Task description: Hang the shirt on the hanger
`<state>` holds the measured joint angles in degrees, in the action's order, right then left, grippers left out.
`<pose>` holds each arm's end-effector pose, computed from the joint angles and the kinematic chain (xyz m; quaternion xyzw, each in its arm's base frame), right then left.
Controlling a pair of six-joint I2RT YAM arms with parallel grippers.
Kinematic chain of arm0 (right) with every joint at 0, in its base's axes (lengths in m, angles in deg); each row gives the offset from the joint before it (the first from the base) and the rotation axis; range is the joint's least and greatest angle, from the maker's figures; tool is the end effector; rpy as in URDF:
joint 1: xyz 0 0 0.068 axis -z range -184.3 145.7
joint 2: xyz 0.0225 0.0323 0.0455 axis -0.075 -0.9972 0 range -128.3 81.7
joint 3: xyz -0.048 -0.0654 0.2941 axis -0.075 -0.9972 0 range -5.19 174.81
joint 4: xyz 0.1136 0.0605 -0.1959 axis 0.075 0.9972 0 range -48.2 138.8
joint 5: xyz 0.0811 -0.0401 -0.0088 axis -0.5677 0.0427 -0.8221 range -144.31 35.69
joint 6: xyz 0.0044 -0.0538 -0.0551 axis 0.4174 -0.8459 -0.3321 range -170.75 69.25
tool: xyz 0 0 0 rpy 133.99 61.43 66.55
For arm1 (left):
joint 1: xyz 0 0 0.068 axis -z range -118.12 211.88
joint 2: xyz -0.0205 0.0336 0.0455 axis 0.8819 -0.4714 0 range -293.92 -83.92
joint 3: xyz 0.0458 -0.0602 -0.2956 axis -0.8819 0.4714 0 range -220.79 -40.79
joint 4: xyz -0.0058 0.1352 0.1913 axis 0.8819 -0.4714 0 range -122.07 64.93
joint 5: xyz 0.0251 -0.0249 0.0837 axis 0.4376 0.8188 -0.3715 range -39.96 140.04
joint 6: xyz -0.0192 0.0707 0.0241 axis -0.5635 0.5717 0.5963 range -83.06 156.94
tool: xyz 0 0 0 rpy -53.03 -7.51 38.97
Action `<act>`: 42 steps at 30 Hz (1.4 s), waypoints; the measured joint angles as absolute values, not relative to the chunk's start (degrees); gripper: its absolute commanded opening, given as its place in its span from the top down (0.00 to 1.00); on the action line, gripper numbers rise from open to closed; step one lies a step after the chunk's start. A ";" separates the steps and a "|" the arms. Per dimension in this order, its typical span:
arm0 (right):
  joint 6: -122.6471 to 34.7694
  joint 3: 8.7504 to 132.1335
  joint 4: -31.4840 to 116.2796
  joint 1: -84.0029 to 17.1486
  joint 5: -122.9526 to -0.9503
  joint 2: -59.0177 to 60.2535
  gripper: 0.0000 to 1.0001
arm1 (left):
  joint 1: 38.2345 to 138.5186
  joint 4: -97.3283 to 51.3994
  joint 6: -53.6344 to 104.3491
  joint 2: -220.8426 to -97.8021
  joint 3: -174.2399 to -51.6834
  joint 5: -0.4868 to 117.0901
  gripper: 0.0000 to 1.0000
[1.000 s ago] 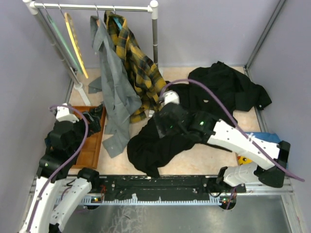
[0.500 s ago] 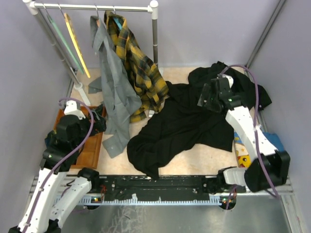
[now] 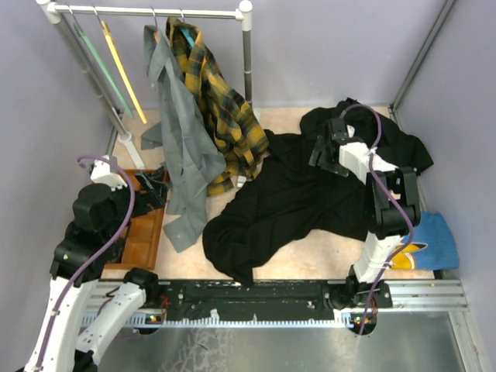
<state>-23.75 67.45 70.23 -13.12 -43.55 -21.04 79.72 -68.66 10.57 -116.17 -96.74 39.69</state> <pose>0.3721 0.0454 0.2290 0.1765 0.9422 -0.0029 0.2847 0.0724 -0.0109 0.3666 -0.1122 0.8092 -0.1468 0.5577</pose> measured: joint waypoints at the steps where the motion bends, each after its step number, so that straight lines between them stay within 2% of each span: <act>1: -23.86 67.89 69.99 -13.12 -43.59 -22.11 0.24 | 79.72 -68.97 10.15 -116.41 -97.50 40.15 0.00; 3: -24.16 68.11 69.31 -13.12 -43.83 -23.90 0.35 | 79.72 -69.49 9.47 -117.26 -99.42 41.07 0.00; 6: -24.80 68.11 69.00 -13.10 -44.22 -25.48 0.59 | 79.72 -70.21 8.42 -118.55 -102.42 42.53 0.00; 12: -25.24 67.08 66.97 -13.05 -45.23 -25.21 1.00 | 79.72 -70.65 6.30 -120.21 -107.99 44.98 0.00; 15: -25.26 63.86 66.58 -13.05 -45.47 -20.12 1.00 | 79.72 -70.83 5.17 -120.82 -110.26 45.37 0.00; 19: -25.21 61.92 69.07 -13.36 -44.94 -7.66 1.00 | 79.72 -71.22 4.14 -122.26 -113.06 45.77 0.00; 25: -25.21 69.35 76.22 -17.88 -41.58 9.28 1.00 | 79.72 -70.89 2.06 -127.73 -118.83 48.83 0.01; 29: -25.00 78.55 79.87 -26.34 -39.92 14.06 1.00 | 79.72 -68.38 0.23 -129.98 -120.45 51.95 0.01; 35: -23.40 88.76 86.23 -48.03 -32.25 15.44 1.00 | 79.72 -65.69 -3.68 -131.36 -124.47 55.65 0.01; 38: -22.18 89.96 88.50 -56.20 -28.03 15.92 0.82 | 79.72 -64.88 -4.91 -131.18 -126.20 56.43 0.01; 40: -21.13 89.52 89.66 -57.86 -25.95 16.53 0.74 | 79.72 -64.47 -5.52 -130.94 -127.27 56.74 0.01; 42: -19.79 87.27 90.79 -57.93 -22.52 17.87 0.58 | 79.72 -63.83 -5.78 -130.59 -128.08 56.78 0.01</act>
<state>-19.79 87.27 90.79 -57.93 -22.52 17.87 79.72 -63.83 -5.78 -130.59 -128.08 56.78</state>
